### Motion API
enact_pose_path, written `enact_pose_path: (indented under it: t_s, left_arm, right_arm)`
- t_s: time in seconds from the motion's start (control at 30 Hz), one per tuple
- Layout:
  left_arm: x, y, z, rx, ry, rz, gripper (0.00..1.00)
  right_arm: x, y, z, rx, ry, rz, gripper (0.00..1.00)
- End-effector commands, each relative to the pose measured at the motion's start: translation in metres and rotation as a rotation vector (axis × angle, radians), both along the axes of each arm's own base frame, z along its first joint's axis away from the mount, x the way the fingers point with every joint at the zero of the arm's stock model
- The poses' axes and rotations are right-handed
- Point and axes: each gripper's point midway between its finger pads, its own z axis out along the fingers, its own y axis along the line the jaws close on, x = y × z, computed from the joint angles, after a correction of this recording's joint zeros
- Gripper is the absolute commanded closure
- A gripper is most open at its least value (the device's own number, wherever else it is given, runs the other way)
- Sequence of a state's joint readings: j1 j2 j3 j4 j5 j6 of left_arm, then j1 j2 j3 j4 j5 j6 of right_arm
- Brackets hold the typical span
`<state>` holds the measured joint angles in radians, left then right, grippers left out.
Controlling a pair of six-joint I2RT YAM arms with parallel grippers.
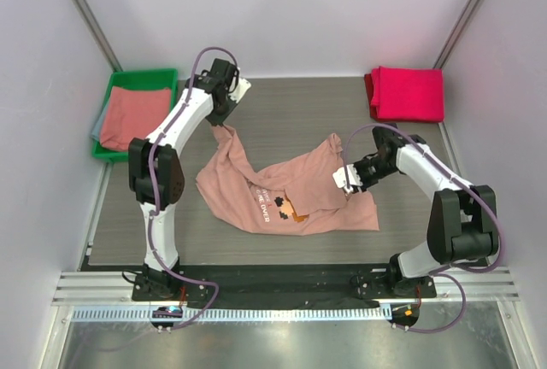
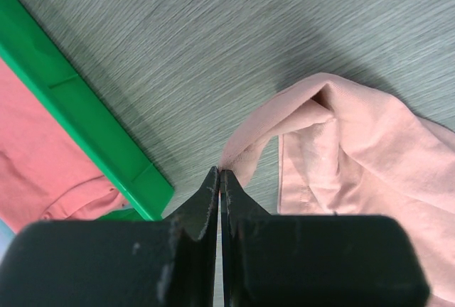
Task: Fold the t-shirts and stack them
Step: Flatten the tshirt out
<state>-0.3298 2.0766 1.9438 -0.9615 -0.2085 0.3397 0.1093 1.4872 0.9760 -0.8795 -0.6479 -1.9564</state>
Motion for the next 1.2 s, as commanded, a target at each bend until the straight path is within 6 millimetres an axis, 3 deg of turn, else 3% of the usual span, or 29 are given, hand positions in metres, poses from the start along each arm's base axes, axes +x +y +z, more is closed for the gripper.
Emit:
enact_pose_path:
  t_s: [0.0, 0.2, 0.37, 1.17]
  left_arm:
    - [0.003, 0.004, 0.033, -0.054, -0.082, 0.025, 1.00]
    - [0.005, 0.013, 0.032, -0.059, -0.082, 0.047, 1.00]
    - [0.007, 0.014, 0.035, -0.062, -0.089, 0.053, 1.00]
    - [0.012, 0.014, 0.032, -0.056, -0.089, 0.062, 1.00]
  right_arm:
    - [-0.011, 0.012, 0.006, -0.008, -0.022, 0.168, 0.66]
    - [-0.048, 0.009, -0.004, -0.059, 0.079, 0.288, 0.66]
    - [-0.063, 0.011, -0.012, -0.073, 0.111, 0.330, 0.66]
    - [-0.048, 0.017, -0.039, -0.114, 0.108, 0.324, 0.67]
